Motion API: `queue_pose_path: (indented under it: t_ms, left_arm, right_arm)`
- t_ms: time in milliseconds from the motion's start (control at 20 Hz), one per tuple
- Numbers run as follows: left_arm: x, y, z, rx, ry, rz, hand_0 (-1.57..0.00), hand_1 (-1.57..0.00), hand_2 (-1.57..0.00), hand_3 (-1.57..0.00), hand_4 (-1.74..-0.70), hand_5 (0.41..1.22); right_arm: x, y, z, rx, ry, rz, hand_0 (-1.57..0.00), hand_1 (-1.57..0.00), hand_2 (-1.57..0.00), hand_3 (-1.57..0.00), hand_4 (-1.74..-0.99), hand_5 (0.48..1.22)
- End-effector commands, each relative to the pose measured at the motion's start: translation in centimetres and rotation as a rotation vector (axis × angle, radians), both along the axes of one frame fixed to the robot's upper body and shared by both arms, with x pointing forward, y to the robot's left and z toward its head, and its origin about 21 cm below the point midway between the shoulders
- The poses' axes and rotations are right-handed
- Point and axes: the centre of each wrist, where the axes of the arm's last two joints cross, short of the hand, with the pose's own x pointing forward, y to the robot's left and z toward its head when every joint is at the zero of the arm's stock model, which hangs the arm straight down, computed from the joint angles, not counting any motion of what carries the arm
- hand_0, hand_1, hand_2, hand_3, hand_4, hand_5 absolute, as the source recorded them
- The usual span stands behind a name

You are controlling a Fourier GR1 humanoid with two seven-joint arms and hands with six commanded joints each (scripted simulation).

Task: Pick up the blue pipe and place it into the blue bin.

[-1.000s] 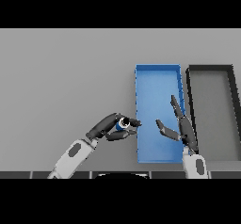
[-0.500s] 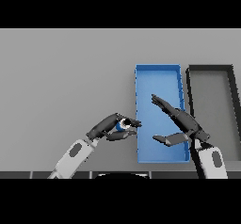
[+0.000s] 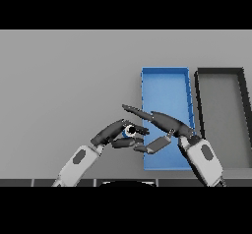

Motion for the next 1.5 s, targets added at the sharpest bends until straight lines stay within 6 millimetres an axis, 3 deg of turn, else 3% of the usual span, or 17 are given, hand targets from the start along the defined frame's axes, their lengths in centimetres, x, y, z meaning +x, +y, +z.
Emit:
queue_pose_path:
  t_ms: [0,250,350,450,500,550,600,700,850,1000,1200,1250,1350,1450]
  left_arm:
    - [0.2,0.3,-0.3,-0.002,0.003,0.006,-1.57,-1.57,-1.57,-1.53,-1.74,1.221]
    - [0.3,0.4,0.1,0.035,-0.014,0.012,-1.57,-1.57,-1.57,-1.54,-1.74,1.221]
    - [0.2,0.5,-0.1,0.023,0.011,-0.001,-1.57,-1.57,-1.57,-1.48,-1.74,1.221]
    - [0.2,0.7,0.1,0.14,-0.026,-0.007,-1.18,-1.08,-1.06,-1.03,-1.68,1.221]
    - [0.4,0.8,0.2,0.213,-0.008,-0.017,-0.99,-0.88,-0.85,-0.82,-1.55,1.221]
    - [0.2,0.7,0.2,0.243,0.011,-0.01,-0.82,-0.71,-0.68,-0.66,-1.48,1.221]
    - [0.4,0.5,0.5,0.2,-0.002,0.001,-0.78,-0.71,-0.69,-0.58,-1.53,1.221]
    - [0.2,0.4,0.5,0.13,-0.021,0.02,-1.06,-1.02,-0.97,-0.94,-1.61,1.221]
    - [0.2,0.2,0.2,0.026,0.008,0.024,-1.31,-1.29,-1.19,-1.25,-1.67,1.221]
    - [0.2,0.2,0.3,-0.01,0.003,0.005,-1.44,-1.43,-1.35,-1.41,-1.71,1.221]
    - [0.3,0.8,0.3,-0.021,0.013,0.01,-1.52,-1.51,-1.39,-1.5,-1.73,1.221]
    - [0.4,0.9,0.3,-0.011,-0.001,0.015,-1.43,-1.35,-1.22,-1.33,-1.65,1.221]
    - [0.8,1.3,0.5,0.072,-0.067,-0.009,-0.93,-0.87,-0.78,-0.85,-1.41,1.221]
    - [0.6,1.5,0.4,0.129,-0.111,-0.059,-0.59,-0.55,-0.5,-0.55,-1.22,1.221]
  right_arm:
    - [0.1,0.5,-0.1,-0.001,0.006,0.023,0.0,0.0,0.0,0.0,-1.23,0.532]
    - [1.4,3.7,0.7,-0.016,-0.006,0.084,0.0,0.0,0.0,0.0,-1.218,0.508]
    - [2.4,4.6,0.8,-0.025,-0.003,0.108,-0.05,-0.08,-0.1,-0.05,-1.245,0.506]
    - [2.6,5.5,0.9,-0.04,-0.007,0.153,-0.35,-0.38,-0.38,-0.3,-1.335,0.507]
    - [2.7,5.8,1.1,-0.053,-0.009,0.164,-0.53,-0.53,-0.53,-0.44,-1.362,0.508]
    - [2.8,6.1,1.1,-0.051,-0.02,0.181,-0.72,-0.7,-0.74,-0.63,-1.43,0.522]
    - [2.8,6.3,0.8,-0.038,-0.003,0.2,-0.89,-0.87,-0.91,-0.77,-1.486,0.55]
    - [2.6,6.7,0.9,-0.009,0.036,0.249,-1.13,-1.12,-1.14,-0.96,-1.562,0.666]
    - [2.5,6.8,0.3,0.013,0.095,0.255,-1.35,-1.34,-1.35,-1.26,-1.469,0.905]
    - [2.5,6.5,0.6,0.014,-0.023,0.247,-1.46,-1.45,-1.46,-1.41,-1.447,1.059]
    - [2.0,6.9,0.4,0.023,-0.018,0.249,-1.52,-1.52,-1.53,-1.51,-1.475,1.155]
    - [2.3,6.7,0.3,0.042,-0.012,0.24,-1.53,-1.53,-1.53,-1.52,-1.48,1.168]
    - [2.4,6.8,0.4,0.042,0.017,0.237,-1.55,-1.55,-1.55,-1.54,-1.487,1.187]
    - [2.0,7.1,0.6,0.015,0.03,0.239,-1.56,-1.56,-1.56,-1.55,-1.49,1.199]
